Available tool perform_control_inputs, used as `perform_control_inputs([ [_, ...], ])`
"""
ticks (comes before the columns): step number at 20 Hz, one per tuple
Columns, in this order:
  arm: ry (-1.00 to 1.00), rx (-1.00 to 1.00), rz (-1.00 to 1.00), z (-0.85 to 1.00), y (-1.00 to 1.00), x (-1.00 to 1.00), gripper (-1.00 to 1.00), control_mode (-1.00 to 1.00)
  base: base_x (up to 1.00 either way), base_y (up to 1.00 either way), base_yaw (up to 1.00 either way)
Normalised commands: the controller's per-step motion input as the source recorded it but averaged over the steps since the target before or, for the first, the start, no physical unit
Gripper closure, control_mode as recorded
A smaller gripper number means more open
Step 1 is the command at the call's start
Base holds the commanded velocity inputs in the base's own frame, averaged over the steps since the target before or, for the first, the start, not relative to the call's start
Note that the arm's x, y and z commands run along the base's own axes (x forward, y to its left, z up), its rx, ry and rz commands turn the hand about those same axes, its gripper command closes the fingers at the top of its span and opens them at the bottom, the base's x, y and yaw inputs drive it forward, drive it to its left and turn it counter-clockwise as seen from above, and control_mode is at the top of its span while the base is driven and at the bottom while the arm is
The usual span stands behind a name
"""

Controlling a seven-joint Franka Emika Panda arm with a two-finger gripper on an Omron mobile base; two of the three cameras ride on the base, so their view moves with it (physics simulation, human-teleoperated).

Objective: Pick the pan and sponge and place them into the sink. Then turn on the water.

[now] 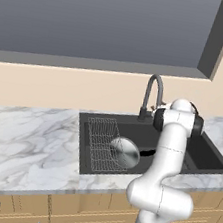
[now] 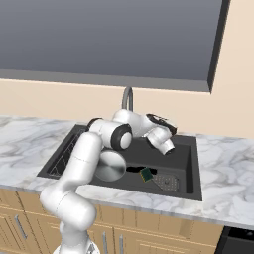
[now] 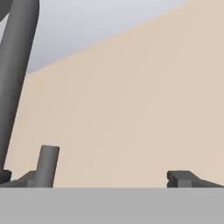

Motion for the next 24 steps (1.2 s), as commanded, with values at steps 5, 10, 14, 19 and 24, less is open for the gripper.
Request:
perform_control_inputs([
  [5,0.0,0.05,-0.46,0.0,-0.55,0.81,-1.0,-1.0,0.0,0.0,0.0],
  [10,0.0,0.05,-0.43,-0.03,-0.58,0.69,-1.0,-1.0,0.0,0.0,0.0],
  [14,0.0,0.08,-0.43,0.0,-0.59,0.76,-1.0,-1.0,0.0,0.0,0.0],
  [19,0.0,0.11,-0.42,0.0,-0.6,0.81,-1.0,-1.0,0.0,0.0,0.0],
  [24,0.0,0.13,-0.25,0.08,-0.1,0.25,-1.0,-1.0,0.0,0.0,0.0],
])
